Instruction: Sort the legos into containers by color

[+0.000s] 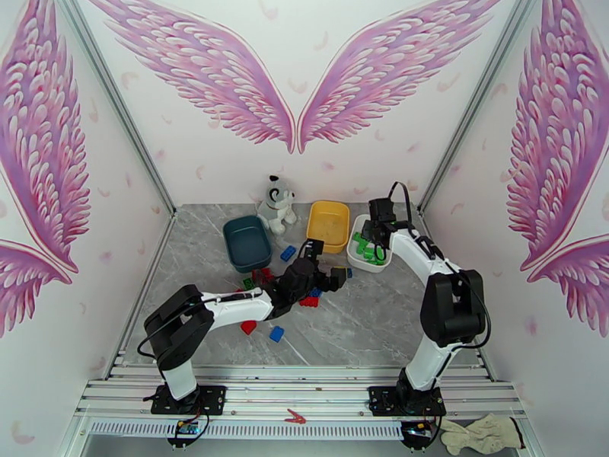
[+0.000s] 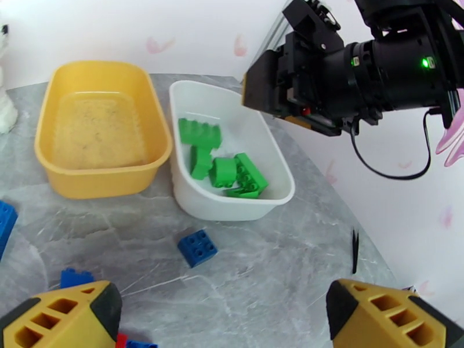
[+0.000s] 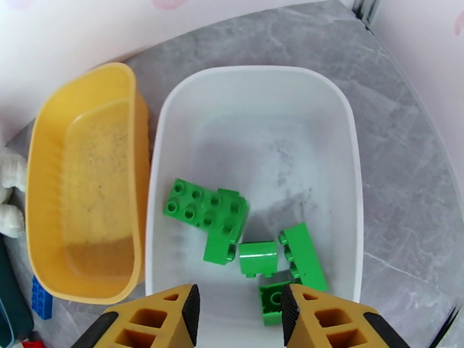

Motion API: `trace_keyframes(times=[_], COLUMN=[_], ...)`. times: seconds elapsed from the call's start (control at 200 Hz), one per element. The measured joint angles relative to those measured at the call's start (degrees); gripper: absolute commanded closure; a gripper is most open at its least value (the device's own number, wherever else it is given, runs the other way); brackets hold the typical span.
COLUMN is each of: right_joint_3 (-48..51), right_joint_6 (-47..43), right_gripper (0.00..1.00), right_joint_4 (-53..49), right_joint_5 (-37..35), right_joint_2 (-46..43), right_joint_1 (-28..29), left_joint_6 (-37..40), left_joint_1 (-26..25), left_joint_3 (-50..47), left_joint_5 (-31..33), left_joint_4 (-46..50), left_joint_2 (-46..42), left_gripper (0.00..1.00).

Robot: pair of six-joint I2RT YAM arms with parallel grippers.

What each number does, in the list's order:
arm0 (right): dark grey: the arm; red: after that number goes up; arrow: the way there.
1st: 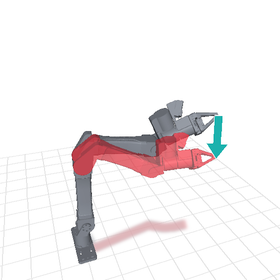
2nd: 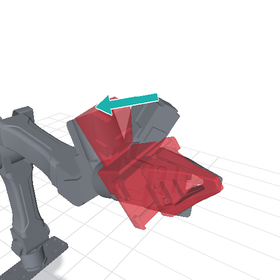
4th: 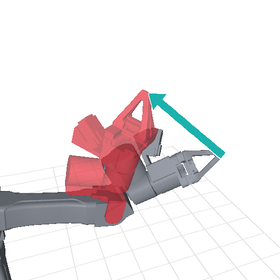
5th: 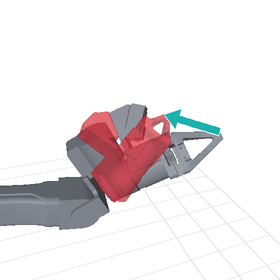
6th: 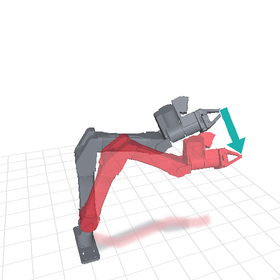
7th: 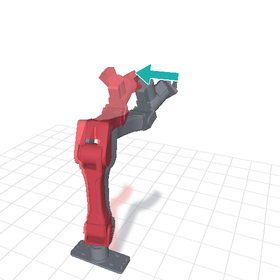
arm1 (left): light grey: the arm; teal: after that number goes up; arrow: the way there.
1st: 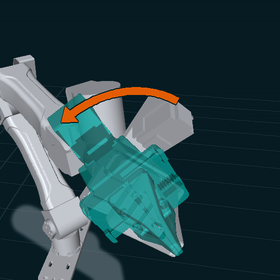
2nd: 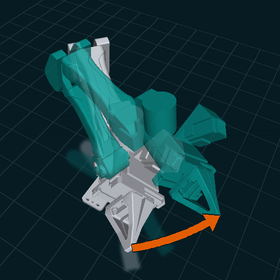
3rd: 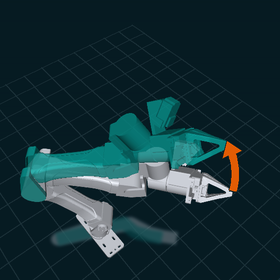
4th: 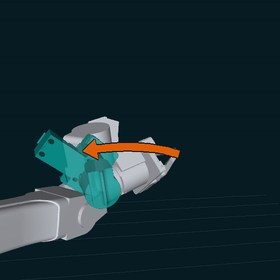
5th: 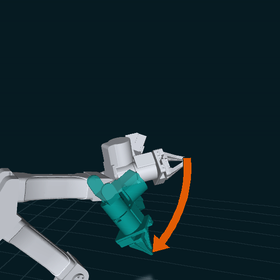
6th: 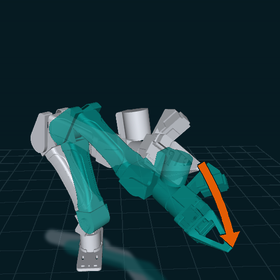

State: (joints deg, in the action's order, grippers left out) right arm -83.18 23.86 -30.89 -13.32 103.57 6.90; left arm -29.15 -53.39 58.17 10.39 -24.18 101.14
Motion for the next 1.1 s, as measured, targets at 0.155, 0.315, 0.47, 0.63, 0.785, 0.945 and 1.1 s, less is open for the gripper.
trace_keyframes(times=[0.155,0.315,0.47,0.63,0.785,0.945,1.1], right_joint_3=[4.0,10.0,12.6,13.9,13.7,10.7,3.9], right_joint_6=[0.1,0.4,0.3,0.2,0.3,1.3,2.3], right_gripper=[0.37,0.3,0.29,0.33,0.36,0.36,0.35], right_joint_4=[2.6,5.6,9.8,12.7,15.0,15.8,15.7], right_joint_5=[2.9,5.8,7.4,7.9,7.7,7.8,7.8], right_joint_2=[-3.0,-9.2,-12.6,-12.2,-8.3,0.0,9.2], right_joint_1=[0.7,6.1,14.9,24.8,34.1,41.5,46.6], left_joint_6=[0.2,-0.3,-2.0,-5.2,-8.5,-10.3,-11.6], left_joint_1=[0.0,0.2,2.1,7.9,16.2,25.0,34.2], left_joint_3=[-5.6,-12.5,-20.4,-30.1,-39.2,-43.6,-45.3], left_joint_5=[4.3,9.7,13.5,14.9,14.3,11.9,6.4], left_joint_4=[0.1,-0.1,-0.2,-0.1,1.9,7.8,11.0], left_joint_2=[-5.1,-11.5,-18.5,-26.6,-37.7,-51.3,-58.7], left_gripper=[0.01,0.01,0.01,0.01,0.01,0.01,0.01])
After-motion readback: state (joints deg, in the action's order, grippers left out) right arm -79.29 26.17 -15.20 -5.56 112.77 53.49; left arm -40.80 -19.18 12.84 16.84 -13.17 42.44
